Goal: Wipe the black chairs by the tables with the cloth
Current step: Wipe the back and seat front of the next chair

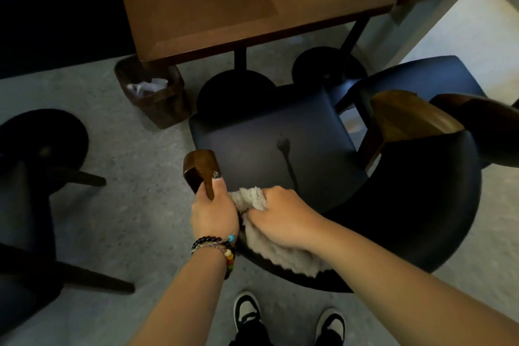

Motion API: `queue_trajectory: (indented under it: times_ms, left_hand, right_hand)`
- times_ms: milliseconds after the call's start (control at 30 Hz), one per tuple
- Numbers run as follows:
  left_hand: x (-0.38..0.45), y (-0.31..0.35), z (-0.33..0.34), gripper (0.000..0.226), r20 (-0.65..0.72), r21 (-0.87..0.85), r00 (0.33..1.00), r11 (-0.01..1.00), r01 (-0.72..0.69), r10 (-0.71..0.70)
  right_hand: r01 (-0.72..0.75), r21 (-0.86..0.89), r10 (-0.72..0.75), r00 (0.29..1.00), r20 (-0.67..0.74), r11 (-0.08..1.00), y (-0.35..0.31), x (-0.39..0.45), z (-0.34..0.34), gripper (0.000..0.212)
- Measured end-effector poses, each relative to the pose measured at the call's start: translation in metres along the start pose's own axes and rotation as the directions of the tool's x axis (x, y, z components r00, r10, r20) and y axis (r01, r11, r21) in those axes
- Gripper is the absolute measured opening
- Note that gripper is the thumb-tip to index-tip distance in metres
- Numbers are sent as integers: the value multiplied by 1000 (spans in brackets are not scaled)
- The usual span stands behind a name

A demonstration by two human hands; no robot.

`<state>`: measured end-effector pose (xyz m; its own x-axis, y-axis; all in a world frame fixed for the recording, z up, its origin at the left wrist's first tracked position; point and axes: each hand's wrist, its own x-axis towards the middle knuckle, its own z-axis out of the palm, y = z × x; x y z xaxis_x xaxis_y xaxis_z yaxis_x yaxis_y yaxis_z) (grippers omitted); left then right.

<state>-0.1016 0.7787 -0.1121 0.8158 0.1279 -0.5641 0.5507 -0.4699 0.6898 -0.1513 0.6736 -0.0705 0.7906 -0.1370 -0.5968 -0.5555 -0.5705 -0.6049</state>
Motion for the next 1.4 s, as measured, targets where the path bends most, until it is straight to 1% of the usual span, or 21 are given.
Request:
queue_trajectory:
  times_ms: [67, 133, 233, 367, 467, 500, 600, 700, 767, 833, 933, 967, 1033, 1100, 1133, 1167, 1200, 1233, 1300, 1333, 1400]
  left_hand:
    - [0, 0, 0, 50, -2, -8, 1000, 1000, 19, -19]
    - [-1, 0, 0, 50, 0, -25, 1000, 999, 19, -19]
    - [-2, 1, -1, 49, 9, -27, 1000, 999, 30, -30]
    - [-4, 3, 0, 46, 7, -39, 999, 998, 49, -49]
    - [-4, 2, 0, 43, -5, -42, 999, 998, 44, -45]
    - [-3, 2, 0, 43, -10, -41, 999, 998, 37, -38]
    - [-2, 2, 0, 41, -7, -16, 1000, 999, 28, -28]
    - [-3, 3, -1, 43, 0, -20, 1000, 1000, 21, -21]
    - [-3, 3, -1, 43, -5, -28, 1000, 1000, 8, -8]
    - [-3, 2, -1, 43, -4, -18, 1000, 1000, 5, -5]
    - [-2, 1, 0, 44, 4, -32, 1000, 999, 19, -19]
    - [-2, 1, 0, 45, 8, -39, 1000, 999, 22, -22]
    - [-3, 2, -1, 46, 15, -45, 999, 999, 30, -29]
    - [-4, 4, -1, 45, 8, -21, 999, 999, 32, -31]
    - [-4, 4, -1, 45, 5, 3, 1000, 1000, 26, -26]
    - [-6, 5, 0, 46, 1, 24, 1000, 1000, 8, -8]
    - [-8, 6, -1, 49, -5, 44, 1000, 999, -23, 23]
    - [-11, 7, -2, 56, -12, 63, 998, 996, -64, 65]
    - [-14, 7, -4, 72, -13, 103, 986, 981, -162, 164]
    - [-14, 6, -5, 76, -14, 144, 978, 968, -205, 209]
    - [-15, 5, -5, 77, -26, 255, 948, 919, -300, 317]
  right_hand:
    - [-46, -23, 46, 999, -7, 999, -4, 11, 5, 19]
    - [-37, -72, 36, 999, -14, 997, -5, 14, 12, 22]
    - [16, -117, -16, 1000, -2, 993, 9, -3, 2, 12]
    - [17, -105, -17, 1000, -2, 994, 29, -24, -9, 20]
    - [11, -144, -16, 999, -30, 989, 27, -2, 7, 12]
    - [-10, -144, 6, 1000, -24, 989, 26, 13, 12, 14]
    - [-73, -153, 79, 996, 35, 985, 32, 63, 24, 32]
    - [-149, -121, 157, 986, 55, 981, 49, 96, 33, 34]
    - [-131, -155, 146, 985, 91, 979, 54, 103, 36, 29]
    - [-113, -138, 134, 979, 154, 984, 53, 104, 35, 30]
    - [-66, -114, 84, 984, 157, 991, 59, 91, 25, 28]
    - [-63, -142, 86, 983, 162, 988, 66, 84, 19, 24]
    - [-90, -293, 152, 969, 197, 952, 81, 65, -2, 23]
    - [-152, -472, 270, 943, 193, 868, 97, 47, -26, 27]
    - [-192, -517, 318, 933, 167, 834, 103, 40, -36, 28]
    - [-226, -512, 343, 928, 145, 828, 104, 35, -41, 26]
    - [-239, -449, 331, 933, 140, 861, 100, 33, -40, 24]
    - [-215, -346, 276, 951, 136, 913, 90, 34, -34, 23]
    - [-82, -101, 92, 992, 91, 991, 64, 39, -12, 22]
    - [-10, -18, 12, 997, 77, 1000, 52, 43, -1, 23]
    - [62, -24, -59, 991, 121, 998, 41, 52, 12, 27]
